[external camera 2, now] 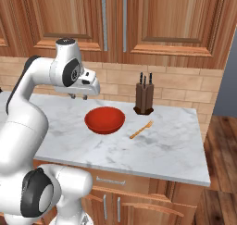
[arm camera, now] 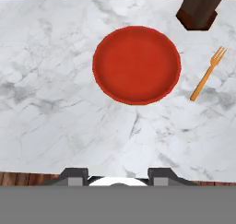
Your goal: Pick the pan from the cabinet and place it on the stove. Then turn on the stove burner for the pan.
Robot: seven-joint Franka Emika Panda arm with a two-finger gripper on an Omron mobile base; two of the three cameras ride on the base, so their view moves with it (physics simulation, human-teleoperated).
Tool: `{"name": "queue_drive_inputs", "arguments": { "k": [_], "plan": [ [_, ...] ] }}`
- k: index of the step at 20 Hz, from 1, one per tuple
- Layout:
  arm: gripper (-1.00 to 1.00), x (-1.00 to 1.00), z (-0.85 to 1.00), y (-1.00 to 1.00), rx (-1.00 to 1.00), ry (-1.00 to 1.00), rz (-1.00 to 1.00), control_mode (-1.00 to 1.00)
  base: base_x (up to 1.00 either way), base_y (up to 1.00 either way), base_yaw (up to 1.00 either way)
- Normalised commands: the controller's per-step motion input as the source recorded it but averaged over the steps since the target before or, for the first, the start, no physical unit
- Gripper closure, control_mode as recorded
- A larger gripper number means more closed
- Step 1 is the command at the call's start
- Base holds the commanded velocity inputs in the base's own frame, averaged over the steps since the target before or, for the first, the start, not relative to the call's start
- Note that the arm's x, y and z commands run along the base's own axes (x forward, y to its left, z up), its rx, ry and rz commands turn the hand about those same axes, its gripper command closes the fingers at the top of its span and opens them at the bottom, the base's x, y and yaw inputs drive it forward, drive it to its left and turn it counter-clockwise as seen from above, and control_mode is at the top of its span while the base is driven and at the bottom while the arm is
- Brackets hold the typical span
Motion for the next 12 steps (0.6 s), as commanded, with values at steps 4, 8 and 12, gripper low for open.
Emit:
{"name": "queue_drive_inputs", "arguments": {
  "k": [4,8,12],
  "plan": [
    [-1.0,-0.01,0.0,0.0,0.0,0.0,0.0,-1.0,0.0,0.0,0.0],
    [-1.0,-0.08,0.02,-0.23,0.0,-0.2,-0.05,-1.0,0.0,0.0,0.0],
    [-1.0,-0.16,0.23,-0.43,0.0,-0.27,-0.07,-1.0,0.0,0.0,0.0]
  ]
}}
